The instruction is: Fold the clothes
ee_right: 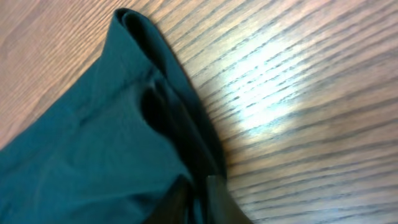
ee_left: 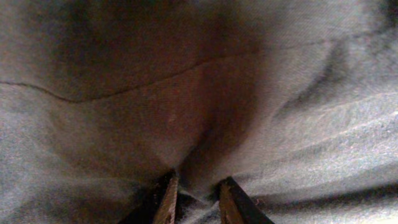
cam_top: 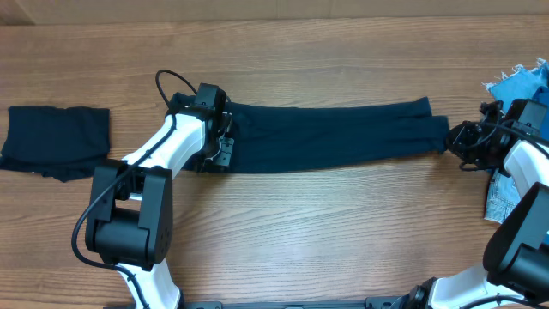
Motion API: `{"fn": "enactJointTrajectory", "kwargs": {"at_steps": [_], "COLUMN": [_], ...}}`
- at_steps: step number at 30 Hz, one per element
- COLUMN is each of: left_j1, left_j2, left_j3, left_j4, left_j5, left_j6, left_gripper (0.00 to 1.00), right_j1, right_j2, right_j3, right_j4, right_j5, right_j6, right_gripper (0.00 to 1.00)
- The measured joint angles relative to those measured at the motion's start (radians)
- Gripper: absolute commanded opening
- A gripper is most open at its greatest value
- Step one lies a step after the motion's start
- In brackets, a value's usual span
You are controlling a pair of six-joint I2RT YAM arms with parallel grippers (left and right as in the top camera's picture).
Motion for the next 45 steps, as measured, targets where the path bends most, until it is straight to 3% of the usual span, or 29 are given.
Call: {"fn": "enactJointTrajectory", "kwargs": {"at_steps": [4, 6, 9, 11, 13, 15, 17, 20, 24, 28, 34, 38, 43, 45], "left_j1": [0.0, 0.0, 0.0, 0.0, 0.001, 0.001, 0.001, 0.001, -0.015, -0.068, -0.063, -0.016, 0.047, 0.054], "left_j2": [0.0, 0.0, 0.0, 0.0, -0.003, -0.037, -0.133, -0.242, -0.083, 0.094, 0.109, 0.109, 0.109, 0.123], "left_j3": [0.0, 0.0, 0.0, 0.0, 0.004, 0.056, 0.111, 0.164, 0.152, 0.131, 0.142, 0.146, 0.163, 0.199], "left_j4": [0.0, 0.0, 0.0, -0.004, -0.037, -0.109, -0.065, 0.012, 0.069, 0.08, 0.055, 0.014, -0.058, -0.117], "left_j5": [0.0, 0.0, 0.002, 0.015, 0.036, 0.071, 0.091, 0.118, 0.208, 0.233, 0.219, 0.217, 0.186, 0.164], "left_j6": [0.0, 0.0, -0.001, -0.007, -0.007, -0.01, -0.024, -0.049, -0.078, -0.086, -0.105, -0.105, -0.097, -0.092], "left_gripper": [0.27, 0.27, 0.11, 0.11, 0.19, 0.39, 0.43, 0.32, 0.1, 0.08, 0.06, 0.06, 0.1, 0.12], "right_j1": [-0.002, -0.002, 0.011, 0.042, 0.084, 0.112, 0.134, 0.214, 0.266, 0.267, 0.253, 0.164, 0.095, 0.098], "right_j2": [-0.001, -0.001, -0.001, -0.001, -0.001, -0.001, -0.001, -0.001, -0.001, 0.015, 0.055, 0.055, 0.056, 0.055], "right_j3": [0.0, 0.0, 0.002, 0.002, 0.002, 0.002, 0.002, 0.002, 0.002, 0.002, 0.002, 0.002, 0.074, 0.172], "right_j4": [-0.028, -0.046, -0.103, -0.111, -0.11, -0.119, -0.139, -0.134, -0.101, -0.085, -0.082, -0.062, -0.146, -0.233], "right_j5": [0.07, 0.076, -0.045, -0.121, -0.183, -0.212, -0.217, -0.15, -0.011, 0.053, 0.262, 0.352, 0.274, 0.15], "right_j6": [-0.043, -0.033, -0.029, -0.026, -0.013, 0.018, 0.032, 0.097, 0.187, 0.235, 0.252, 0.253, 0.209, 0.164], "right_gripper": [0.25, 0.34, 0.33, 0.33, 0.33, 0.33, 0.34, 0.38, 0.38, 0.38, 0.4, 0.4, 0.39, 0.47]}}
